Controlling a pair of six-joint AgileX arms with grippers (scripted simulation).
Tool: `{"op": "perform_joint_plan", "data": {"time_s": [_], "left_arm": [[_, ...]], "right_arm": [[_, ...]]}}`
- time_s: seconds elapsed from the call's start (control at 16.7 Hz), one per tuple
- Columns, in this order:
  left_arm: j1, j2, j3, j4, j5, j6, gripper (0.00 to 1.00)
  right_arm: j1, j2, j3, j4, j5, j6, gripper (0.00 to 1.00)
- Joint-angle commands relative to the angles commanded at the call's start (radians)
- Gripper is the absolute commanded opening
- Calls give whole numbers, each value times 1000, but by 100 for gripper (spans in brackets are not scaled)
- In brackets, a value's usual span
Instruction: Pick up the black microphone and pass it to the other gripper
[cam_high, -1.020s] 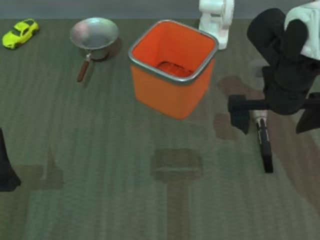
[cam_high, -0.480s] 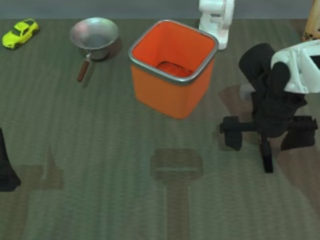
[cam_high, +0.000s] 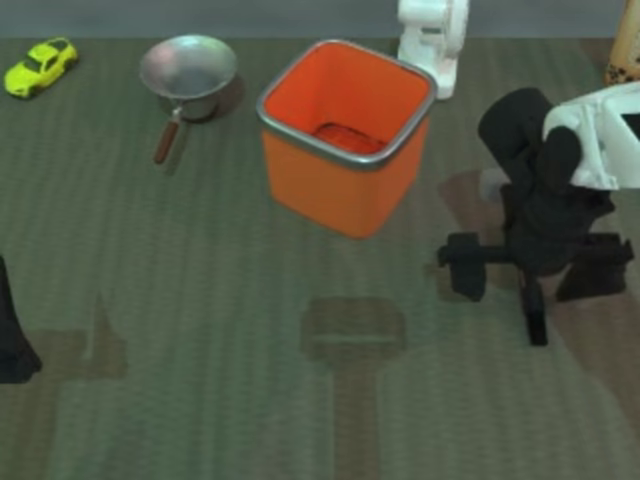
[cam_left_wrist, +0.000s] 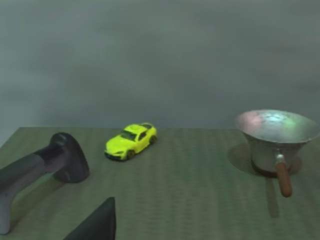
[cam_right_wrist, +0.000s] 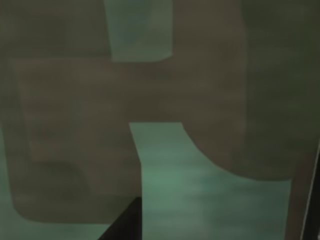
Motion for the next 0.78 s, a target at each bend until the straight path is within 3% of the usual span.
{"op": "perform_joint_plan", "data": {"time_s": [0.66,0.78], "left_arm": [[0,0,0,0,0,0,100],[0,0,0,0,0,0,100]], "right_arm": [[0,0,0,0,0,0,2],[0,0,0,0,0,0,0]]}}
